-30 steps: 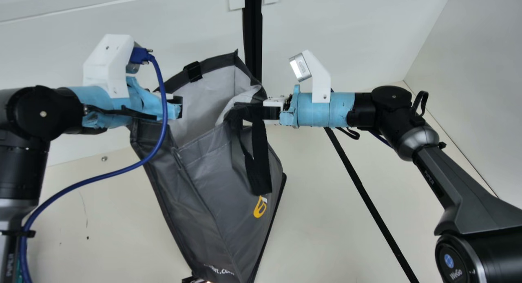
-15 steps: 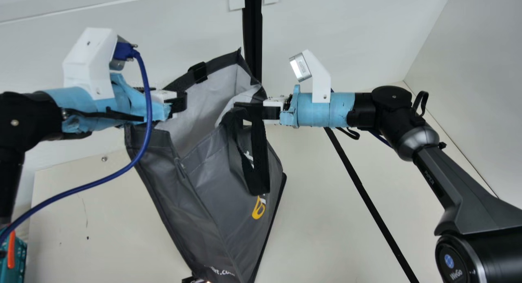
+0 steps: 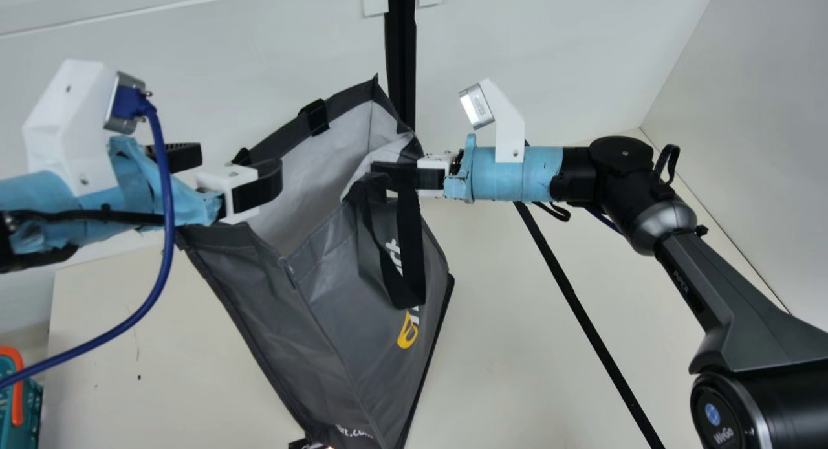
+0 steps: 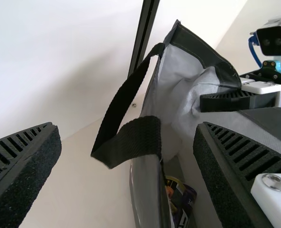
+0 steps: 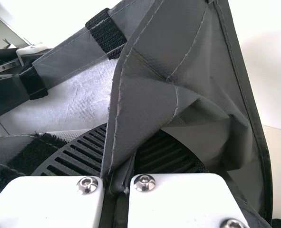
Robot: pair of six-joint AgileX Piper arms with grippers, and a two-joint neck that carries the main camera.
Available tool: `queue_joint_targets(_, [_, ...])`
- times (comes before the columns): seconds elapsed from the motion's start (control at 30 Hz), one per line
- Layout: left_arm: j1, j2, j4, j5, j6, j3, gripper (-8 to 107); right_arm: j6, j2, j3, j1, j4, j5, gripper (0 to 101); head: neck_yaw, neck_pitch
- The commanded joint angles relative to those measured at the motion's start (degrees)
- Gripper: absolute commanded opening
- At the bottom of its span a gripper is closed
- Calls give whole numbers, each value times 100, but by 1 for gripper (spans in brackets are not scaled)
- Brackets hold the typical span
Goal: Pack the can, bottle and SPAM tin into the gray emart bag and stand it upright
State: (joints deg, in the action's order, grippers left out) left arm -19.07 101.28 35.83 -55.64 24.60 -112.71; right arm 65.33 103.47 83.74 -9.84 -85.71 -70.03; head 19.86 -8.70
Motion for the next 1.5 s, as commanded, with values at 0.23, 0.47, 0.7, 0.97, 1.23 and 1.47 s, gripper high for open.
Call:
queue_joint_targets(0.23, [340,-684,670,349,531,757,90,0,0,0,0,0,11,0,14,-130])
queue_joint_targets(0.47, [593,-1077,892,523,708,1100,90,0,0,0,0,0,25,0,14,-130])
queue_joint_targets(0.7, [842,-1431,633,680,563,1434,90,0,0,0,0,0,25,0,14,-130])
queue_joint_targets(0.97, [1091,-1839,-51,864,54,1929,90,0,0,0,0,0,28,0,14,-130])
queue_joint_targets(1.23, [1231,-2261,-1194,911,-735,2433,90,0,0,0,0,0,28,0,14,-130])
queue_joint_targets(1.47, [1279,-2673,-2028,911,-1418,2808,90,0,0,0,0,0,28,0,14,-130])
